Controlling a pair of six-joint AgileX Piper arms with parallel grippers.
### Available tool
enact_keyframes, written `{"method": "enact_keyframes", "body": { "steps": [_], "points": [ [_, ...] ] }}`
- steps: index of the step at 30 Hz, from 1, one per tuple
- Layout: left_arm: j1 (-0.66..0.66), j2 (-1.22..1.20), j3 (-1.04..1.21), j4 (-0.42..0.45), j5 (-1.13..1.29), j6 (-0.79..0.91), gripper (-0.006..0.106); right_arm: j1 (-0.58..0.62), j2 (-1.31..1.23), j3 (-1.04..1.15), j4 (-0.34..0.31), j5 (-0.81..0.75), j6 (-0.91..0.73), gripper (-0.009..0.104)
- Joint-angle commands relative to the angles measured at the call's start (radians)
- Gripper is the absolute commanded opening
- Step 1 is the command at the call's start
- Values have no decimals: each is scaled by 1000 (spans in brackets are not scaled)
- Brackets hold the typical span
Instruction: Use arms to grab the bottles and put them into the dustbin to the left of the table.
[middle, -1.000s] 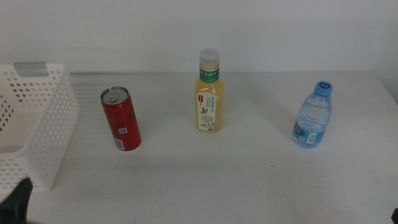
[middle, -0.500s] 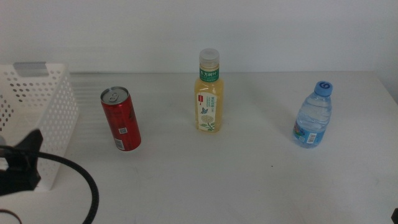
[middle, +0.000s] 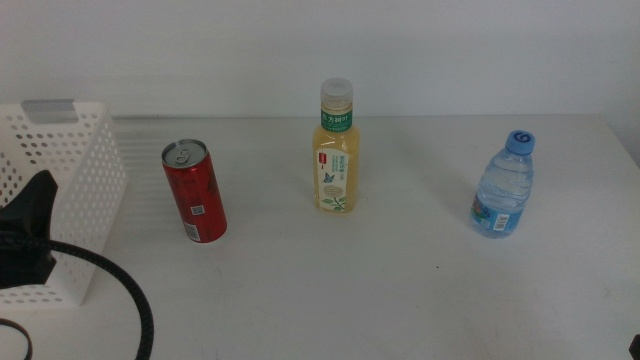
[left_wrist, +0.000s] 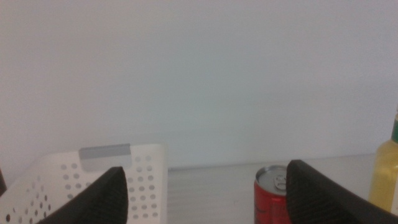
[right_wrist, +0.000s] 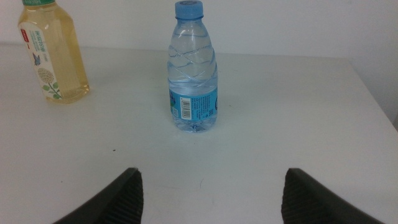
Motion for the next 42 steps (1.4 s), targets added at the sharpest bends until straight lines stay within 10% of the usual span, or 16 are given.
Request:
{"method": "enact_keyframes", "body": {
  "steps": [1, 9, 22, 42],
  "points": [
    [-1, 3, -38, -16, -106, -4, 79, -5, -28, -8, -14, -75, -10, 58],
    [-1, 4, -38, -3, -133, -45, 79, -5, -28, -8, -14, -75, -10, 58],
    [-2, 280, -38, 263, -287, -198, 80, -5, -28, -8, -14, -75, -10, 58],
    [-2, 941, -79, 229, -812, -200, 90, -5, -28, -8, -14, -75, -10, 58]
  ]
}}
